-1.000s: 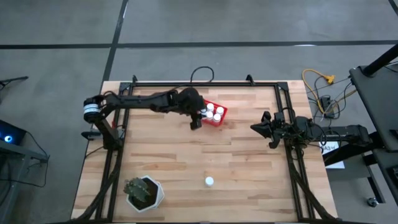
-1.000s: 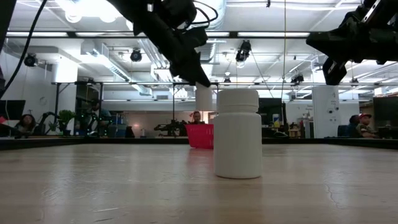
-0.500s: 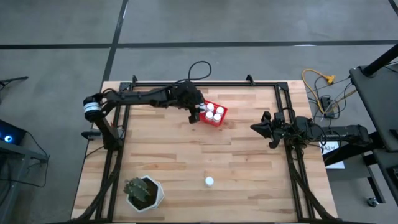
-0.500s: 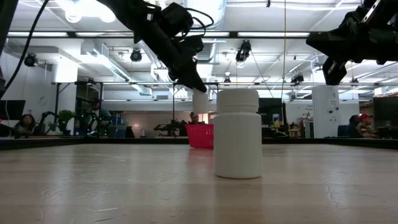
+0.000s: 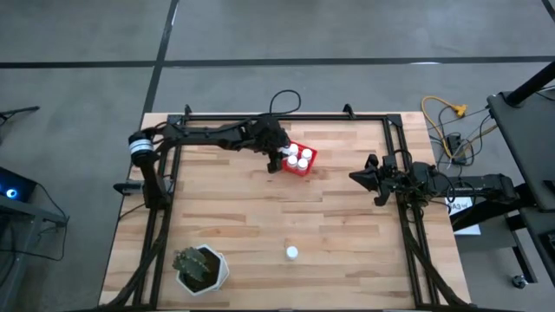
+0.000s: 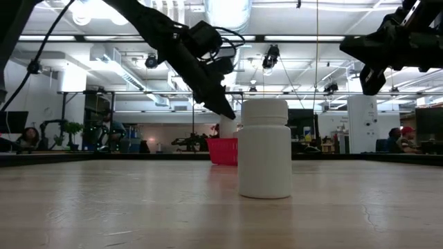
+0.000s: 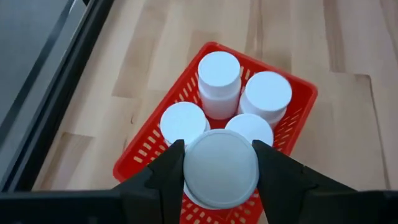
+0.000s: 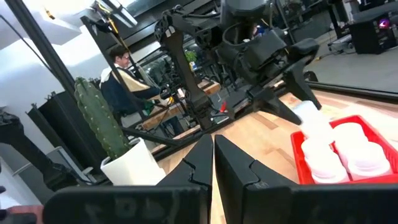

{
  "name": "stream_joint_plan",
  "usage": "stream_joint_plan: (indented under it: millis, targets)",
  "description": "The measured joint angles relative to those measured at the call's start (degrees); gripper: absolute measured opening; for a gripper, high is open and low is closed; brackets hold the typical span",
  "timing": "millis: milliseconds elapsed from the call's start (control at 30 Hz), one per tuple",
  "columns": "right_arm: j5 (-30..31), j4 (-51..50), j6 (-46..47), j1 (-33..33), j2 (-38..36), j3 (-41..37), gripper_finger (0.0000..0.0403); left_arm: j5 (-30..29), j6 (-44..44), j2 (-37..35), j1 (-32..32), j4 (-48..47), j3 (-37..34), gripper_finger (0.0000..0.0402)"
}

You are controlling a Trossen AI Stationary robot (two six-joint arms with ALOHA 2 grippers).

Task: Pick and place pill bottles into a basket
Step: Put the white pill bottle into the red bin

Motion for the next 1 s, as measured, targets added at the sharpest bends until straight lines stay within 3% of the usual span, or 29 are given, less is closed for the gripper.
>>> stream_joint_plan:
  millis: [1000]
  targets:
    - [-0.07, -0.11, -0.02, -0.02, 0.00, 0.00, 0.0008, -2.17, 3.64, 3.99, 3.39, 5.31, -0.29, 0.0145]
